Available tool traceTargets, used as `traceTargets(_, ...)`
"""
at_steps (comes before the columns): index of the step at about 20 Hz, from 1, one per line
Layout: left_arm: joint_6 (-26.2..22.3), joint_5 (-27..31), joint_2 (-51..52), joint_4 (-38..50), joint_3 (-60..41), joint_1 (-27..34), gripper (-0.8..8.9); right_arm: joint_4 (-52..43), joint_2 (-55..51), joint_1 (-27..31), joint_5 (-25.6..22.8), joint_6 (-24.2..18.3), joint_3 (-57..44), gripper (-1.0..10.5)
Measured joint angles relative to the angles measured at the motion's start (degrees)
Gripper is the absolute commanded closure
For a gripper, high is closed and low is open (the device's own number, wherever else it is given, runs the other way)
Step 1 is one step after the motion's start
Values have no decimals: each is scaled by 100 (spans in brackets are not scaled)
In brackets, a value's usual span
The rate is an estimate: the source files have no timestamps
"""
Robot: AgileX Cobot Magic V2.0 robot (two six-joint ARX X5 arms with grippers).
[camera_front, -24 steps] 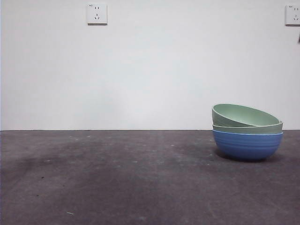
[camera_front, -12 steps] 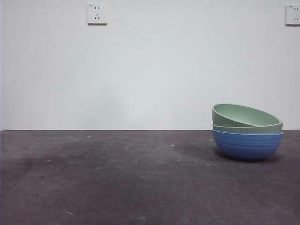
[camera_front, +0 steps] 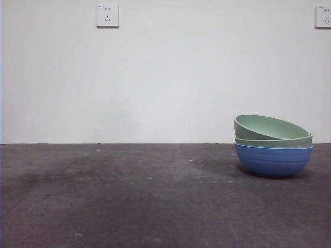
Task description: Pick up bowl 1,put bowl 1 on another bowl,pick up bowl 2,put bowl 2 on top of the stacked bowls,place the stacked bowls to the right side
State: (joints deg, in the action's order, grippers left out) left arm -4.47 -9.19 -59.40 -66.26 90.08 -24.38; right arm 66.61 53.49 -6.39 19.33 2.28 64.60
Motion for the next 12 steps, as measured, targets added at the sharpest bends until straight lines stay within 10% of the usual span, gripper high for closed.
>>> traceTargets(12,-251,-120,3604,6210,-4996,2251,817,0,0,0,-2,0,0,941)
